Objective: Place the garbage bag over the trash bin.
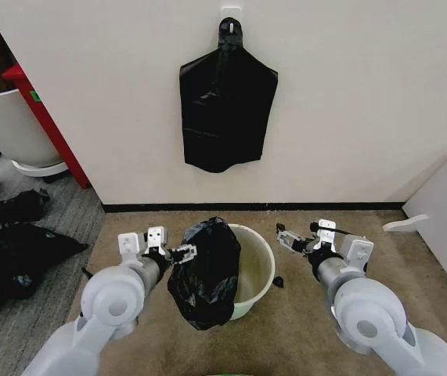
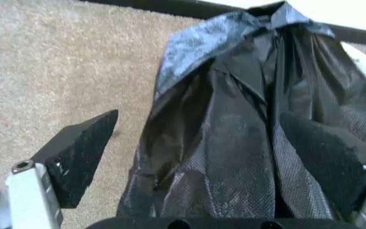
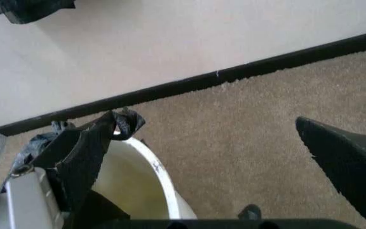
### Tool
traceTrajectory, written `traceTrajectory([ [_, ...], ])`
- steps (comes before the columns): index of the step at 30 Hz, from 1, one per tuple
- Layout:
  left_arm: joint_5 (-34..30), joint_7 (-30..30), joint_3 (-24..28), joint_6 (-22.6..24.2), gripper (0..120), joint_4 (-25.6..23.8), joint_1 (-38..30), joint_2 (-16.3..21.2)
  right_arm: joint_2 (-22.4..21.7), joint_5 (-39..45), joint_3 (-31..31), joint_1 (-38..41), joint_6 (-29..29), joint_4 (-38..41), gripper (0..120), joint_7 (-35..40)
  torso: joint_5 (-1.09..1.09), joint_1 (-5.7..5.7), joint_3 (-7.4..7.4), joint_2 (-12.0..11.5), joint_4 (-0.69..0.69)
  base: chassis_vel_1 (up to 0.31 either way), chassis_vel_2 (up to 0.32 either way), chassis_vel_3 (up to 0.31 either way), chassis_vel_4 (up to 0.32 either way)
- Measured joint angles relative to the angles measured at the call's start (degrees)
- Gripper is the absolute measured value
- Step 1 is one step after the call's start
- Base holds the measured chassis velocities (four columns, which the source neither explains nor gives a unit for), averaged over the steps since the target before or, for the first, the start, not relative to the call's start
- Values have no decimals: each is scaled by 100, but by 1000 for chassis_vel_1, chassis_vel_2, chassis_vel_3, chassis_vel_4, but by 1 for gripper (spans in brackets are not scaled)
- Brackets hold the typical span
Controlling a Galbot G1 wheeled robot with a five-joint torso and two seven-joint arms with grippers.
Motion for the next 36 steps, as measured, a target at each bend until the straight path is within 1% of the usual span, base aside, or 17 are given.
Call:
traceTrajectory([
  [5,34,18,225,-2,100,157,-120,-43,20,-14,3,-16,6,-16,100,19,0,0,0,0,-1,0,0,0,0],
  [11,70,60,352,-4,100,320,-171,-74,63,-23,-5,-51,8,-21,100,31,0,0,0,0,-1,0,0,0,0],
  [25,381,271,535,-4,100,680,-192,-176,79,-12,-88,-23,-29,29,100,-10,0,0,0,0,0,0,0,0,0],
  [36,472,348,663,-4,100,883,-258,-252,34,59,-140,8,-62,182,100,-55,0,0,0,0,0,0,0,0,0],
])
